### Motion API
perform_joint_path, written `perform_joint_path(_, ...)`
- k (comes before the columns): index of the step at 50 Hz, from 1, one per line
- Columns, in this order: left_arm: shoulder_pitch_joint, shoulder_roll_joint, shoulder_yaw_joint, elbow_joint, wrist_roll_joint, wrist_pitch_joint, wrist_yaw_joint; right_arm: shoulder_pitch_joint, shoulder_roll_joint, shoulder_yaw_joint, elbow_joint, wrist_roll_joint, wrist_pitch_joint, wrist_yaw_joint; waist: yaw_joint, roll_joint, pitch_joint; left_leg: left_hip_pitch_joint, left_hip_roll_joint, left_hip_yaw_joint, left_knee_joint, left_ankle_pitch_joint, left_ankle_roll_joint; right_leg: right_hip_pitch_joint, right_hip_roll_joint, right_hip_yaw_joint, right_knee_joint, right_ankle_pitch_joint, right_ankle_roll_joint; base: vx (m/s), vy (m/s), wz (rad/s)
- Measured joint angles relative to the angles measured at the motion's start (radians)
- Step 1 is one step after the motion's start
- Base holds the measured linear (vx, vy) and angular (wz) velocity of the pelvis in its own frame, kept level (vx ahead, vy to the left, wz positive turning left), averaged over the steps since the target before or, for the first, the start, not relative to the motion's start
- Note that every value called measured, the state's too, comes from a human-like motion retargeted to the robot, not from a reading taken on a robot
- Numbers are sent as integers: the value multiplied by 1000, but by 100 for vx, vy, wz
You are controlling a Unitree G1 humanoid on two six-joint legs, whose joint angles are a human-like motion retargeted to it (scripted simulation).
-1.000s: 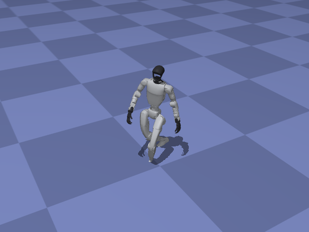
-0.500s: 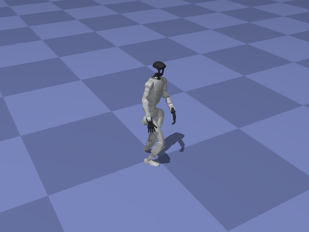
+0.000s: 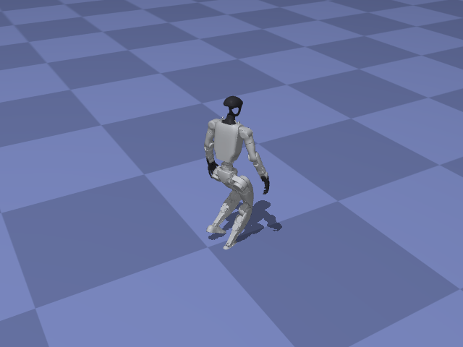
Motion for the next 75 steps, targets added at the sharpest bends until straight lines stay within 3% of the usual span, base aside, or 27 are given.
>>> perform_joint_path(5, 19, -14, 33, -22, -49, -10, 45, -46, -6, 5, -33, -9, -18, -18, 64, -34, 6, -182, 142, 112, -320, -124, 54, 152, -85, -81, -106, -12, 24, 61, 9, 136)
perform_joint_path(10, 39, -38, 44, 11, -45, -4, 68, -92, -23, 17, -36, -48, -27, -18, 59, -101, -2, -216, 96, 199, -720, -137, 77, 243, -175, -112, -133, -7, 81, 68, 16, 107)
perform_joint_path(12, 60, -49, 44, 29, -45, 5, 69, -85, -17, 20, -34, -48, -27, -19, 59, -127, -2, -235, 83, 220, -678, -125, 97, 257, -220, -121, -41, -4, 100, 72, 15, 55)
perform_joint_path(15, 82, -56, 38, 67, -43, 23, 60, -60, 3, 21, -23, -39, -22, -11, 48, -189, -2, -201, 15, 264, -630, -61, 147, 274, -308, -98, 101, 99, 152, 75, 16, 59)
perform_joint_path(20, 102, -46, 28, 79, -40, 51, 19, 17, 60, 33, 1, -29, 9, 77, -41, -303, -2, -80, -192, 298, -659, -33, 254, 133, -462, 28, 477, 588, 238, 71, 14, 93)
perform_joint_path(23, 79, -27, 28, 30, -37, 60, 23, 48, 80, 47, 18, -50, 24, 114, -106, -319, 0, 42, -282, 256, -749, -55, 287, -5, -498, 78, 634, 591, 195, 75, 7, 80)
perform_joint_path(26, 38, -6, 31, -40, -43, 57, 47, 88, 89, 54, 29, -72, 28, 127, -163, -304, 5, 190, -333, 188, -853, -78, 288, -144, -509, 94, 679, 440, 145, 78, -1, 59)
perform_joint_path(30, -36, 19, 31, -155, -65, 31, 81, 150, 90, 47, 26, -82, 21, 125, -220, -258, 20, 383, -334, 91, -932, -148, 281, -292, -481, 66, 540, 272, 118, 81, -10, 42)
perform_joint_path(32, -82, 29, 20, -206, -77, 11, 91, 175, 88, 38, 26, -74, 22, 123, -233, -229, 32, 467, -307, 51, -946, -197, 277, -338, -442, 45, 400, 235, 134, 80, -16, 27)
perform_joint_path(38, -188, 48, -27, -293, -94, -45, 103, 217, 89, 12, 49, -50, 29, 114, -225, -187, 11, 670, -239, 16, -1034, -252, 255, -389, -327, 21, -86, 225, 242, 75, -18, -2)
perform_joint_path(42, -163, 25, -36, -278, -96, -46, 101, 232, 89, -10, 65, -35, 32, 97, -214, -193, 7, 725, -198, 45, -842, -280, 222, -379, -305, 25, 37, 264, 214, 71, -17, -11)
perform_joint_path(43, -146, 20, -36, -260, -97, -39, 98, 230, 88, -18, 68, -26, 33, 87, -215, -183, 6, 719, -169, 48, -741, -273, 204, -364, -284, 14, 85, 268, 192, 72, -18, -15)
perform_joint_path(45, -109, 0, -34, -197, -96, -23, 83, 214, 79, -26, 75, 3, 33, 69, -217, -95, 15, 650, -25, 48, -444, -214, 137, -305, -182, -68, 116, 279, 123, 67, -18, -22)
perform_joint_path(48, -54, -39, -45, -95, -52, 13, 41, 170, 52, -34, 49, 41, 33, 38, -195, 6, 10, 474, 163, 46, -86, -16, 79, -240, -30, -131, 84, 254, 32, 61, -17, -57)
perform_joint_path(50, -23, -49, -54, -37, -11, 38, 12, 137, 39, -39, 15, 61, 28, 9, -173, 15, 9, 365, 215, 49, 39, -4, 99, -186, 20, -124, 62, 226, 6, 64, -14, -76)
perform_joint_path(55, 58, -40, -35, 40, 48, 55, -11, 56, 29, -41, -109, 106, 4, -48, -113, -38, 16, 152, 236, 104, -14, -163, 173, -14, 60, -31, 12, 137, -11, 68, -10, -103)
perform_joint_path(60, 117, -40, -7, 59, 69, 51, 3, -5, 33, -30, -227, 125, -21, -56, -92, -132, 21, 54, 123, 150, -420, -222, 161, 136, 8, 97, 9, 18, -2, 73, 1, -99)
perform_joint_path(65, 129, -56, -10, 55, 109, 44, 8, -47, 52, 0, -242, 89, -22, -28, -140, -225, -43, 45, -61, 131, -954, -127, 121, 183, -89, 194, 13, -45, 23, 68, 7, -67)
perform_joint_path(67, 126, -61, -18, 48, 114, 43, 10, -45, 65, 10, -216, 70, -18, -17, -149, -252, -62, 61, -108, 125, -1030, -68, 122, 195, -133, 213, 49, -57, 31, 68, 9, -83)
perform_joint_path(70, 118, -70, -37, 39, 112, 42, 13, -14, 86, 24, -157, 44, 1, -5, -162, -288, -83, 24, -165, 133, -892, -29, 139, 223, -199, 238, 160, -60, 55, 69, 12, -87)
perform_joint_path(72, 109, -64, -50, 35, 96, 46, 11, 10, 102, 24, -89, 23, 17, 14, -170, -322, -92, 37, -216, 149, -824, -8, 165, 243, -258, 260, 252, -2, 96, 68, 16, -87)
perform_joint_path(75, 87, -40, -67, 26, 48, 53, 4, 37, 126, 19, 28, -2, 37, 68, -187, -395, -81, 148, -324, 168, -889, 33, 216, 235, -341, 314, 416, 277, 216, 57, 17, -75)
